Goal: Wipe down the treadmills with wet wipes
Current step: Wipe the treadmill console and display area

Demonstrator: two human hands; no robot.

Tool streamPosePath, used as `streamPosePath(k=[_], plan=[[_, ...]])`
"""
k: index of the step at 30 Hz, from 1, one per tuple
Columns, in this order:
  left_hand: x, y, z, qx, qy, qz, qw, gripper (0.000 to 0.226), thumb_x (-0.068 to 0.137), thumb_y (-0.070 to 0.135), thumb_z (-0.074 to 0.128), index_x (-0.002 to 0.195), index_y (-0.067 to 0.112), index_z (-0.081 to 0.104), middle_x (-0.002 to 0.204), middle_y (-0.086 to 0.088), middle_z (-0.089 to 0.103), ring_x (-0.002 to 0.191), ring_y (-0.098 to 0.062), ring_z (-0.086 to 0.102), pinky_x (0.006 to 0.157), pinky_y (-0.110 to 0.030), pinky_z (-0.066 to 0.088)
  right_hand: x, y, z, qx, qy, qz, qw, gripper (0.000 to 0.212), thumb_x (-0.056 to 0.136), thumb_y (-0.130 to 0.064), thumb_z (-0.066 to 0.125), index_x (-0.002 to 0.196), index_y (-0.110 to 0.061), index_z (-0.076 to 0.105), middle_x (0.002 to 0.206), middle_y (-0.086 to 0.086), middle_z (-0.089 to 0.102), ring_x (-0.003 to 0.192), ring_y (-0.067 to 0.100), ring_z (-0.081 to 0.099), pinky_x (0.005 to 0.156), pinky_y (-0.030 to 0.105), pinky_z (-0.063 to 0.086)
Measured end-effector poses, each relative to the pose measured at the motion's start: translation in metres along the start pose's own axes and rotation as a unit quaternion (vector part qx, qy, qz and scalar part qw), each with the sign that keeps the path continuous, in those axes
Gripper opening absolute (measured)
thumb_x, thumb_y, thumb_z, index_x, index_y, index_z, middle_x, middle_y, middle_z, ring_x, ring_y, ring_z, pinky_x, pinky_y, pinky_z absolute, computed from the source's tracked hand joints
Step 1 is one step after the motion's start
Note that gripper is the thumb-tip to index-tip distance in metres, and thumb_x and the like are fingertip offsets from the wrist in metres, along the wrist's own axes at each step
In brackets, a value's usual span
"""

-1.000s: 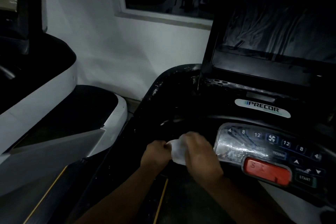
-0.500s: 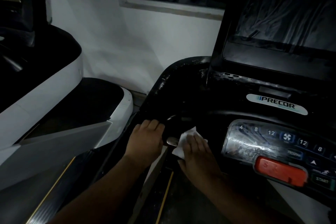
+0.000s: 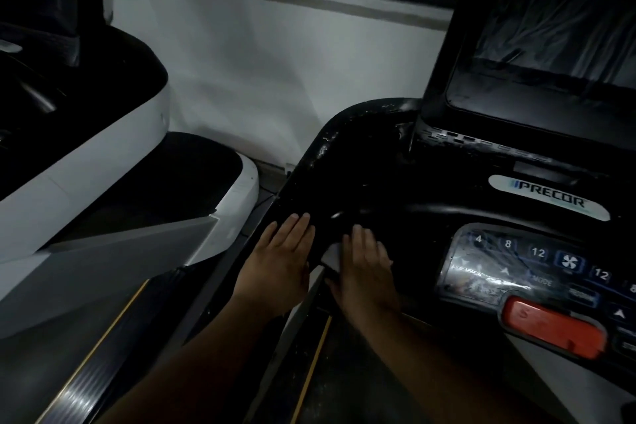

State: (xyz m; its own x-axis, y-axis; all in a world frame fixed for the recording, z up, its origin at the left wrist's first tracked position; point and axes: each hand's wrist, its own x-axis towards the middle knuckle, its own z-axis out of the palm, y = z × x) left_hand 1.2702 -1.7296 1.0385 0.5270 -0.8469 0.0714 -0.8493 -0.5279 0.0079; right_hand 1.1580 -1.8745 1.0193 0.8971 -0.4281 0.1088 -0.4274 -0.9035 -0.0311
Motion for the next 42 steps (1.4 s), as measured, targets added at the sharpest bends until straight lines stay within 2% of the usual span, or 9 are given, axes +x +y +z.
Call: streamPosePath(k=[4, 8, 12, 16, 19, 24, 28, 33, 42], plan=[[0.000, -0.001, -0.003, 0.005, -0.012, 0.000, 1.000, 0.071, 0.094, 0.043, 0.029, 0.158, 0.013, 0.030, 0.167, -0.007, 0.020, 0.155, -0.020, 0.012, 0.124, -0.042, 0.010, -0.011, -0.022, 0.032, -0.100, 0.007, -0.145, 0.984, 0.078, 0.094, -0.025, 0.057, 0.157, 0.001, 0.020, 0.165, 0.024, 0.010, 0.152, 0.038, 0.013, 0.124, 0.051, 0.004], [0.000, 0.000, -0.003, 0.009, -0.026, 0.001, 1.000, 0.069, 0.094, 0.039, 0.025, 0.159, 0.014, 0.026, 0.168, -0.007, 0.015, 0.156, -0.021, 0.008, 0.126, -0.045, 0.011, -0.060, 0.033, 0.033, -0.150, 0.053, -0.156, 0.975, 0.071, 0.094, -0.020, 0.039, 0.158, -0.001, 0.017, 0.166, 0.020, 0.010, 0.153, 0.038, 0.012, 0.123, 0.052, 0.011], [0.003, 0.004, -0.008, 0.013, -0.022, -0.008, 1.000, 0.070, 0.091, 0.040, 0.027, 0.155, 0.012, 0.039, 0.165, -0.009, 0.027, 0.153, -0.024, 0.023, 0.123, -0.047, 0.019, -0.041, 0.042, 0.016, -0.070, 0.031, -0.028, 0.997, 0.084, 0.081, -0.034, 0.067, 0.152, -0.001, 0.036, 0.156, 0.027, 0.035, 0.141, 0.043, 0.040, 0.113, 0.054, 0.037], [0.009, 0.016, -0.014, 0.001, -0.029, 0.005, 1.000, 0.078, 0.090, 0.046, 0.011, 0.159, 0.014, 0.025, 0.168, -0.008, 0.014, 0.156, -0.023, 0.010, 0.125, -0.048, 0.009, -0.031, 0.029, 0.026, -0.055, 0.052, -0.099, 0.992, 0.078, 0.086, -0.024, 0.064, 0.157, -0.017, 0.034, 0.158, 0.024, 0.034, 0.142, 0.043, 0.039, 0.114, 0.055, 0.033], [0.010, 0.023, -0.014, -0.006, -0.022, 0.008, 1.000, 0.070, 0.092, 0.043, 0.024, 0.152, 0.011, 0.042, 0.162, -0.011, 0.035, 0.152, -0.026, 0.027, 0.121, -0.050, 0.020, -0.054, 0.053, 0.020, -0.053, 0.063, -0.155, 0.984, 0.078, 0.084, -0.004, 0.052, 0.158, -0.020, 0.031, 0.160, 0.017, 0.033, 0.145, 0.041, 0.035, 0.114, 0.055, 0.038], [0.010, 0.026, -0.010, -0.003, -0.016, 0.013, 1.000, 0.067, 0.091, 0.041, 0.030, 0.148, 0.011, 0.049, 0.158, -0.011, 0.042, 0.149, -0.026, 0.035, 0.119, -0.049, 0.023, -0.036, 0.050, 0.007, -0.042, 0.016, -0.015, 0.999, 0.092, 0.077, -0.025, 0.081, 0.155, -0.025, 0.032, 0.155, 0.018, 0.040, 0.139, 0.042, 0.043, 0.109, 0.058, 0.038], [0.007, 0.026, -0.009, 0.011, -0.027, 0.020, 0.999, 0.067, 0.095, 0.040, 0.031, 0.156, 0.012, 0.034, 0.166, -0.009, 0.024, 0.155, -0.024, 0.018, 0.122, -0.046, 0.007, -0.033, 0.037, 0.004, -0.033, -0.010, -0.049, 0.998, 0.092, 0.064, -0.014, 0.087, 0.147, -0.020, 0.047, 0.148, 0.020, 0.050, 0.133, 0.047, 0.048, 0.105, 0.061, 0.041], [0.003, 0.036, -0.011, 0.004, -0.012, 0.049, 0.999, 0.064, 0.086, 0.039, 0.037, 0.136, 0.009, 0.063, 0.147, -0.013, 0.055, 0.138, -0.028, 0.050, 0.114, -0.047, 0.023, -0.048, 0.062, 0.001, -0.047, 0.046, -0.127, 0.990, 0.054, 0.088, -0.016, 0.047, 0.141, -0.017, 0.056, 0.152, 0.014, 0.048, 0.137, 0.042, 0.047, 0.113, 0.054, 0.029], [0.006, 0.069, -0.024, -0.009, 0.020, 0.108, 0.994, 0.069, 0.089, 0.041, 0.032, 0.148, 0.009, 0.050, 0.156, -0.010, 0.045, 0.146, -0.027, 0.040, 0.117, -0.047, 0.016, -0.091, 0.068, -0.046, -0.011, 0.081, -0.056, 0.995, 0.070, 0.087, -0.011, 0.033, 0.156, -0.023, 0.033, 0.155, 0.012, 0.044, 0.142, 0.032, 0.042, 0.115, 0.046, 0.024]])
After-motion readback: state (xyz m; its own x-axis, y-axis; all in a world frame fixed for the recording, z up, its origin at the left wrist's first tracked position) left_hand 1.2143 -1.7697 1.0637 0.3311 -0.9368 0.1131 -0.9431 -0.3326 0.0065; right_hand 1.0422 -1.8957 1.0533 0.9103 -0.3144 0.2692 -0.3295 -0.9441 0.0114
